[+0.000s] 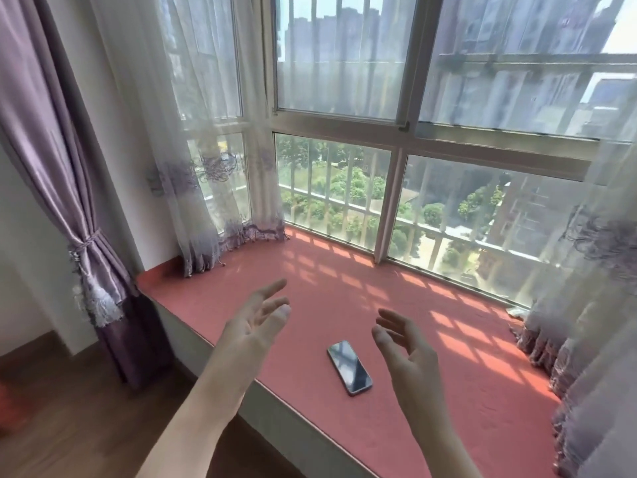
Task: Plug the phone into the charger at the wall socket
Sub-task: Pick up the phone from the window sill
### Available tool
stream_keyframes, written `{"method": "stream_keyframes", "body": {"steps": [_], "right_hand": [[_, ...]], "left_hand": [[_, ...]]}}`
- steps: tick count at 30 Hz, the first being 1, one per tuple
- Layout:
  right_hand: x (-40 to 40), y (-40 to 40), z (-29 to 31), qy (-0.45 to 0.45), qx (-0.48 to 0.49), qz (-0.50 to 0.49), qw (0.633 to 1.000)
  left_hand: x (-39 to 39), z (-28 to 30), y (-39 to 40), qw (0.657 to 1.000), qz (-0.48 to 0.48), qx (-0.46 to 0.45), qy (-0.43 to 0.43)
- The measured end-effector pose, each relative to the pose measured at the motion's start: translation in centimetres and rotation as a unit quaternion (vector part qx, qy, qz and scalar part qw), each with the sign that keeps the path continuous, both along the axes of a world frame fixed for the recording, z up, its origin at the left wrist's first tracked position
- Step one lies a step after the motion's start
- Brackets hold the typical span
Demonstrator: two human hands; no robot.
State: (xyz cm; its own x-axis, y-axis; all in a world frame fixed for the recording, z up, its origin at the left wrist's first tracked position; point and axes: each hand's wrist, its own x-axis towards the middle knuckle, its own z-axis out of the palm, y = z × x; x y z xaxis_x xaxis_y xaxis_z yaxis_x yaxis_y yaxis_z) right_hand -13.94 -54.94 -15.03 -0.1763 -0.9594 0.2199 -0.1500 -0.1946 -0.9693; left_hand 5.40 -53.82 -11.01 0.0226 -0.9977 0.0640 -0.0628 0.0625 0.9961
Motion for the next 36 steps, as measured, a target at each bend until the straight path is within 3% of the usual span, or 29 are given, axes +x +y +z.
{"method": "stream_keyframes", "body": {"steps": [8, 16, 23, 36], "right_hand": [[-2.6, -12.1, -1.6, 0.021, 0.024, 0.022, 0.999], [-3.6, -20.3, -7.5, 0.051, 0.062, 0.014, 0.997], [-2.6, -25.0, -16.3, 0.075, 0.147, -0.027, 0.986], [-0.3, -26.8, -30.2, 0.226, 0.276, -0.028, 0.934]], "left_hand": [[-2.8, -1.5, -11.1, 0.999, 0.033, 0.015, 0.018], [-4.2, -7.1, -19.4, 0.996, 0.048, 0.065, 0.025], [-3.6, -12.6, -24.9, 0.995, 0.042, 0.094, 0.013], [-3.6, -21.5, -28.2, 0.993, 0.02, 0.118, 0.011]]}}
